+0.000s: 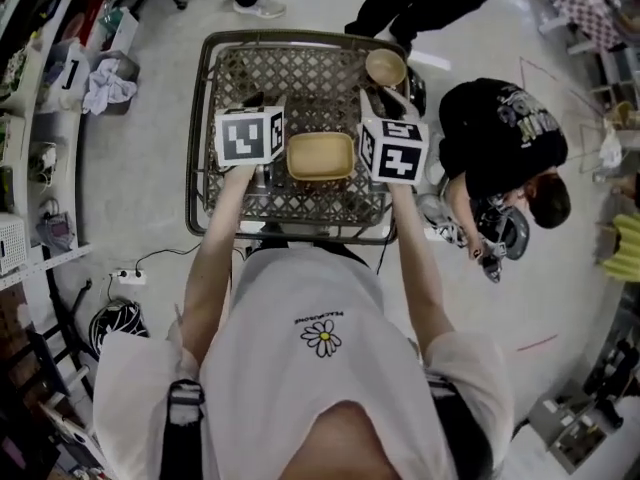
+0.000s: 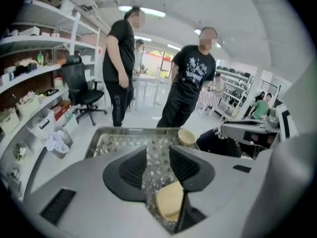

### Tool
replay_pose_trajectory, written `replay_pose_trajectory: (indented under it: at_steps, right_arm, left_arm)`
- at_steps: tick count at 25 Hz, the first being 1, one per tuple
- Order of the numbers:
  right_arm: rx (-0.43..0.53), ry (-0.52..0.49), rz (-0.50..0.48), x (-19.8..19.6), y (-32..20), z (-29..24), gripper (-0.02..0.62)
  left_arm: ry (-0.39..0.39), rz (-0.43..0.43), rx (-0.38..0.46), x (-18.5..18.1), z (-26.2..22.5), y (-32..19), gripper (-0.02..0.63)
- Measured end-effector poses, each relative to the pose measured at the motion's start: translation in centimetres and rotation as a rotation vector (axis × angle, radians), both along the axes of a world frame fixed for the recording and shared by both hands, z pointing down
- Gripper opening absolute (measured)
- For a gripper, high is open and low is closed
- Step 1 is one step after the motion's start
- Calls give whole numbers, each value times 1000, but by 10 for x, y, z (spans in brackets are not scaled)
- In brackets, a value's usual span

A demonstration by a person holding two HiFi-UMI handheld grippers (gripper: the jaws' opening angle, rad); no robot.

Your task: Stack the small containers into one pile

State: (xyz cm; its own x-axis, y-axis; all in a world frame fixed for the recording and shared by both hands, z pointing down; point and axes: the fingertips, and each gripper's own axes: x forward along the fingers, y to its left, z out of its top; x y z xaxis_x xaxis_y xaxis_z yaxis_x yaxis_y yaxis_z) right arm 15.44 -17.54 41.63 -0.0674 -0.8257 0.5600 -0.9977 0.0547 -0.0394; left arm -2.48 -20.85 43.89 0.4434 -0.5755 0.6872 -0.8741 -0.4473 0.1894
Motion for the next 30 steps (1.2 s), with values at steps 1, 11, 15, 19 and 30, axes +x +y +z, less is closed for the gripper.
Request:
replay_pose_trajectory:
  at_steps: [1,11,15,19,30]
  right_arm:
    - [79,5,13,0,-1,-23,126]
    - [580,-123,-18,-36,58,-155,55]
    - [624,-36,-22,-45,78,-165,35]
    - [625,-18,-20,-48,90,-165,32]
    - [627,-29,-23,-51,91,-164,31]
  left_arm:
    - [31,-15,80,-1,-26,-5,159]
    - [230,9,717,-11,-175,47,40]
    - [255,-11,778,-14,-183,64,32]
    - [265,-26,810,-19,-194,73,26]
    - [271,-55,785,-25,-193,71,25]
